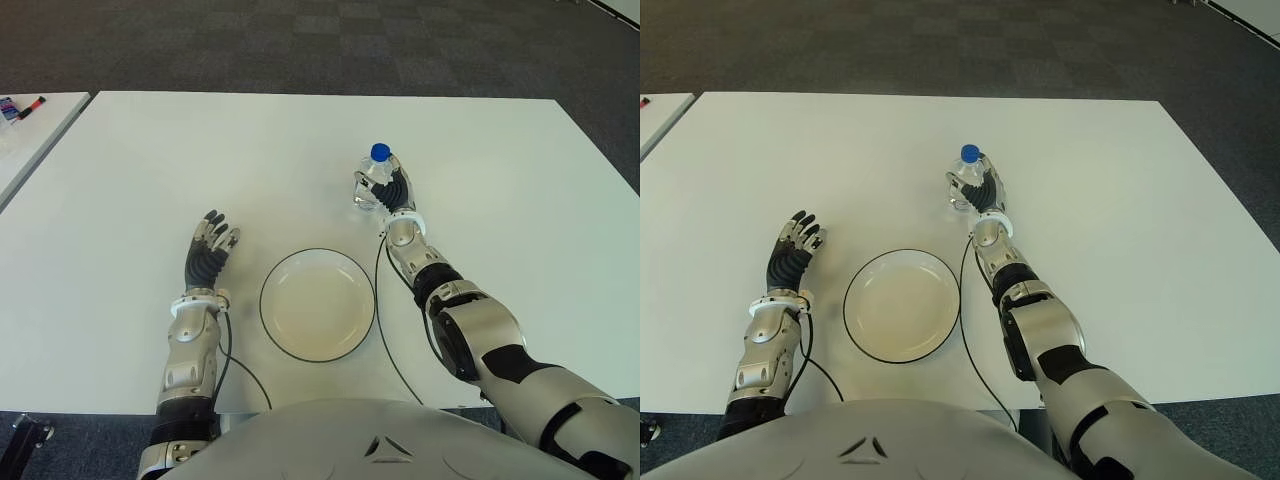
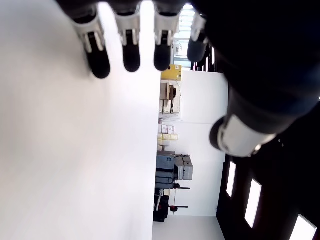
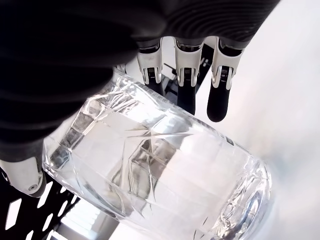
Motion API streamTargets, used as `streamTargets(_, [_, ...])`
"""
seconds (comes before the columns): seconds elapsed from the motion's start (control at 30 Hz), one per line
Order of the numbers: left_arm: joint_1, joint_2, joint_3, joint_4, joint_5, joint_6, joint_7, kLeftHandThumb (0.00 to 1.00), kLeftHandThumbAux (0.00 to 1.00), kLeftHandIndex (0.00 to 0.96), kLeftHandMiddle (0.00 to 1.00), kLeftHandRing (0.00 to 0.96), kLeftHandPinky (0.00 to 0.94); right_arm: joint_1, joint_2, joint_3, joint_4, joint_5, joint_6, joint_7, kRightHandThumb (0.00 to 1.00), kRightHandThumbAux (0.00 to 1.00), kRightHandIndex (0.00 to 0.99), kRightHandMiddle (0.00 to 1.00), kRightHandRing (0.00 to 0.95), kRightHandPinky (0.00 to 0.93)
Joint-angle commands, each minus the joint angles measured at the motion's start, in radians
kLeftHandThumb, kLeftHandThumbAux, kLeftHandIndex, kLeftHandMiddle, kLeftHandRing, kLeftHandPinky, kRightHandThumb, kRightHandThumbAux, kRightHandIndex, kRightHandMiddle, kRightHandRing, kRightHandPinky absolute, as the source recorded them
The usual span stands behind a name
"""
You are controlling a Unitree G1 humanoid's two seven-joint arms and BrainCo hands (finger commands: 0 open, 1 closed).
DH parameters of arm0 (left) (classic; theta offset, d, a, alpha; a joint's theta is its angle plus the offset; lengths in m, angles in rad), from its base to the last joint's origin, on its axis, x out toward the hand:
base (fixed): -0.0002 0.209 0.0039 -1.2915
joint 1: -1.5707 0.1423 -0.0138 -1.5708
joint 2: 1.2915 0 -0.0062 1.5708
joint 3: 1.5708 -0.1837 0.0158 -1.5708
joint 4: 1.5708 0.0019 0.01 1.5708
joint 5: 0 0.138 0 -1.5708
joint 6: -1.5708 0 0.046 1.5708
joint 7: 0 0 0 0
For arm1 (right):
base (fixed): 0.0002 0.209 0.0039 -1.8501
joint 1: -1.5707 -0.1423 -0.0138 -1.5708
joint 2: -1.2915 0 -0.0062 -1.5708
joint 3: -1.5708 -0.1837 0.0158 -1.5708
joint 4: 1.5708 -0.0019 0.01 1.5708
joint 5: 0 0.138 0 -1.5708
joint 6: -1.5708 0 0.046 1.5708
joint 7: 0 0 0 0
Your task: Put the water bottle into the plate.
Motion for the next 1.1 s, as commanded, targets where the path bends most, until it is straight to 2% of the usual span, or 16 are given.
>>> streamTargets(0.03, [0.004,-0.002,0.001,-0.004,0.008,0.018,0.013,0.37,0.685,0.104,0.11,0.117,0.178,0.005,0.004,0.001,0.014,0.004,0.013,0.005,0.405,0.495,0.039,0.156,0.193,0.254])
streamTargets(0.57, [0.0,-0.011,0.006,0.001,0.013,0.006,0.034,0.369,0.677,0.115,0.115,0.12,0.182,0.006,0.006,-0.003,0.017,0.01,0.01,0.009,0.411,0.493,0.038,0.155,0.19,0.244])
streamTargets(1.1, [-0.003,-0.02,0.008,0.004,0.004,-0.007,0.048,0.417,0.696,0.122,0.122,0.125,0.188,0.006,0.005,-0.015,0.019,0.023,0.003,0.022,0.444,0.509,0.054,0.16,0.189,0.24])
